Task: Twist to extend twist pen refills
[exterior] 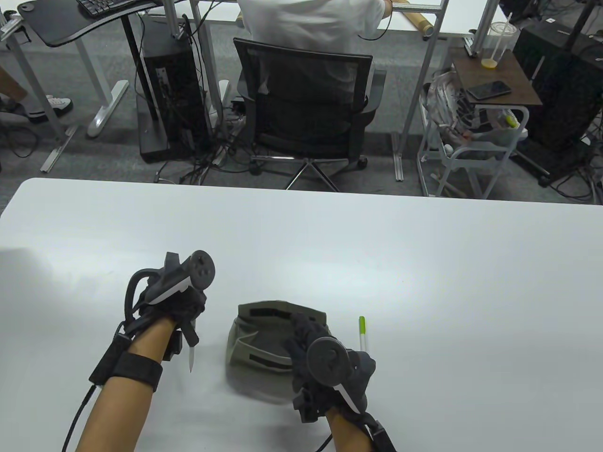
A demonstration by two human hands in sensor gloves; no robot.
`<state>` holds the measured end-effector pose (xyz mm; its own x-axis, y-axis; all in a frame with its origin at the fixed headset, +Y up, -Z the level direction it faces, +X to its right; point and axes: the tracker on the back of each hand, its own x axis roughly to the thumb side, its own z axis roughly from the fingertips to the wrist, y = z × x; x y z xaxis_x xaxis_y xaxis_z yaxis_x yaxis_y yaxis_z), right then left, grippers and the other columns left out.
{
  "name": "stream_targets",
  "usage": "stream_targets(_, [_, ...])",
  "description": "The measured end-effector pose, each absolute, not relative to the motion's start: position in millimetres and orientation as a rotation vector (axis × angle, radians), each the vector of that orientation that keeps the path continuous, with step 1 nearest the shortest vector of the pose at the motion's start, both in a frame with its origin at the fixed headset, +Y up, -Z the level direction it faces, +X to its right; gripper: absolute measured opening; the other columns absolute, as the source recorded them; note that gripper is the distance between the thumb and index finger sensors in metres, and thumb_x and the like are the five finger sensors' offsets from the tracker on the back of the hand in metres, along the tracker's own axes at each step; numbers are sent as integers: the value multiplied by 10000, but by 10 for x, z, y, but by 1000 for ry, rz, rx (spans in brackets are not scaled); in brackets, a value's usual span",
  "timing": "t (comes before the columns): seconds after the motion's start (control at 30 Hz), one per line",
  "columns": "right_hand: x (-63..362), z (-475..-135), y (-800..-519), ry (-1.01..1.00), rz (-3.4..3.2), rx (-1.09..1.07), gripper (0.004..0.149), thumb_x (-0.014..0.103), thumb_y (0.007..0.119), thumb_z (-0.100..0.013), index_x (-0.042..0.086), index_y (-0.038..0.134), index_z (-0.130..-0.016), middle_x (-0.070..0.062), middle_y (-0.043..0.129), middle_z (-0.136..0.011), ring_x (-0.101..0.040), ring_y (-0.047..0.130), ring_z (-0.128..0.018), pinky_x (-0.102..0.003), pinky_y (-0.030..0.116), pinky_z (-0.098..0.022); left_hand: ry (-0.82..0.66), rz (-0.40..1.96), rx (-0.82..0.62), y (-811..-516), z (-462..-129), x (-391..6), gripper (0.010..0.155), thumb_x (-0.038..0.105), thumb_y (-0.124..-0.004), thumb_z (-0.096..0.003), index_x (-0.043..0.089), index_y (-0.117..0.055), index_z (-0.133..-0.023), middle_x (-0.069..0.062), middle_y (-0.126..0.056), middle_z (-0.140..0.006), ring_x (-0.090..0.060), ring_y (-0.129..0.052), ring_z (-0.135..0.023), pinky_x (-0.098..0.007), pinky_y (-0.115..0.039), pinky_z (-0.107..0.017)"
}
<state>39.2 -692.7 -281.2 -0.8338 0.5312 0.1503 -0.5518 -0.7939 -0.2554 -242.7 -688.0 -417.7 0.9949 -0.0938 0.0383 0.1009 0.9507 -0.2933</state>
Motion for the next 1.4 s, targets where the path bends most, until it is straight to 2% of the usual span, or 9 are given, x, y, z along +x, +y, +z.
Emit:
stream_targets(0.27, [413,-2812,-6912,-416,2563,81,611,450,778,-342,169,785,-885,-82,937,-736,-145,983,-320,-276,841,-204,13,-170,-408,-7192,-4288,-2428,456,355,-890,-506,141,-872,-908,-76,-1024,-742,-319,-991,-668,-699,-588,-684])
stream_targets(0.7, [395,-2814,-6928,-423,2579,92,617,459,779,-340,172,783,-886,-79,935,-738,-142,982,-321,-273,842,-204,17,-259,-458,-7511,-4323,-2291,460,377,-897,-502,144,-882,-898,-61,-1038,-719,-304,-1007,-647,-702,-591,-680])
stream_targets(0.9, [392,-2815,-6937,-417,2594,93,620,463,778,-339,173,783,-886,-78,937,-738,-140,983,-321,-272,843,-203,15,-257,-376,-7548,-4294,-2263,484,431,-912,-477,145,-895,-866,-41,-1056,-676,-289,-1026,-612,-700,-605,-672])
stream_targets(1.1, [386,-2818,-6943,-414,2597,97,623,466,777,-338,172,782,-887,-77,936,-739,-138,983,-320,-271,843,-203,25,-223,-354,-7563,-4257,-2307,498,457,-895,-476,150,-887,-868,-35,-1056,-674,-287,-1029,-613,-706,-605,-667])
stream_targets(1.3, [382,-2817,-6946,-414,2605,99,624,467,778,-338,171,784,-887,-77,936,-739,-139,983,-320,-270,843,-203,18,-222,-369,-7561,-4257,-2299,530,473,-890,-478,144,-873,-894,-51,-1047,-714,-305,-1017,-651,-713,-590,-672])
stream_targets(1.4, [381,-2816,-6948,-413,2610,96,623,467,780,-338,172,785,-887,-78,937,-738,-139,983,-320,-270,843,-203,10,-187,-358,-7467,-4239,-2304,596,513,-839,-498,135,-835,-959,-95,-1023,-796,-348,-1006,-701,-718,-583,-672])
